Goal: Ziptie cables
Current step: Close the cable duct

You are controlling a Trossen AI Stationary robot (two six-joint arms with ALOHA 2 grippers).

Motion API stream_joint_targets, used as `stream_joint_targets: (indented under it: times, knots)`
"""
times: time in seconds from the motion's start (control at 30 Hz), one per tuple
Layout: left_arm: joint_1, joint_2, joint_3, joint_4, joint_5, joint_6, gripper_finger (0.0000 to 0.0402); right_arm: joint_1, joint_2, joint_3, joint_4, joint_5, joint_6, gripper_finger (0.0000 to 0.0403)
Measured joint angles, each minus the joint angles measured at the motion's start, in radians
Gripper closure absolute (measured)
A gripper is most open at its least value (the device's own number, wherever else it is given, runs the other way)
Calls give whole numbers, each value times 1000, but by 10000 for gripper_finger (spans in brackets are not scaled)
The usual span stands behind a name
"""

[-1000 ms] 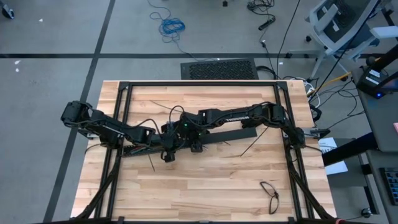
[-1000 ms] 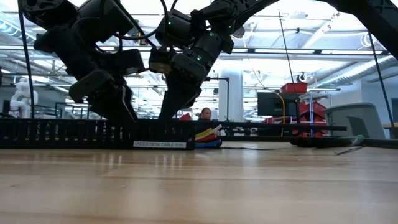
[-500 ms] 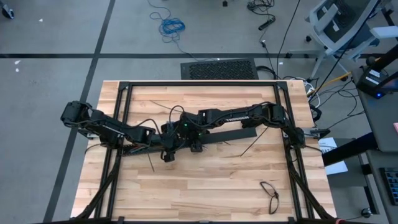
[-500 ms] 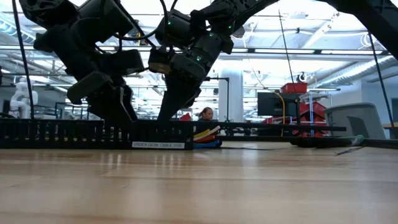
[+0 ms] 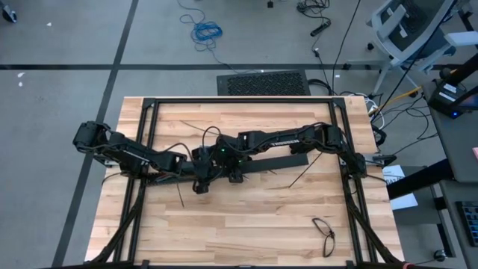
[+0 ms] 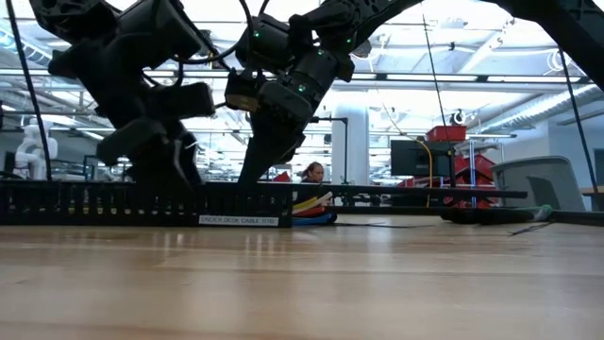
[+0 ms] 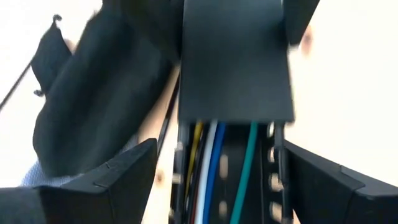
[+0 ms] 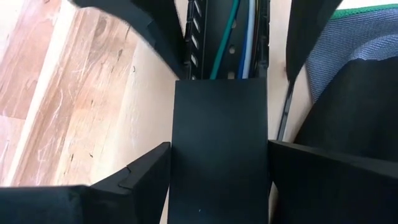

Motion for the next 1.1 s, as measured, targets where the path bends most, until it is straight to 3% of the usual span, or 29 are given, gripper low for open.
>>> stream_joint_targets:
  times: [0.43, 0.63, 0.87, 1.1]
  knots:
    - [-1, -6, 16, -202, 29, -1, 86, 0, 0, 0, -2, 2, -18, 155]
    - [-2, -47, 27, -244, 36, -9, 108, 0, 0, 2, -4, 2, -23, 155]
    - [-2, -145, 24, -225, 37, -80, 123, -1, 0, 2, -4, 0, -23, 155]
    - [-2, -115, 18, -114, 29, -100, 123, 0, 0, 1, -10, -4, -23, 155]
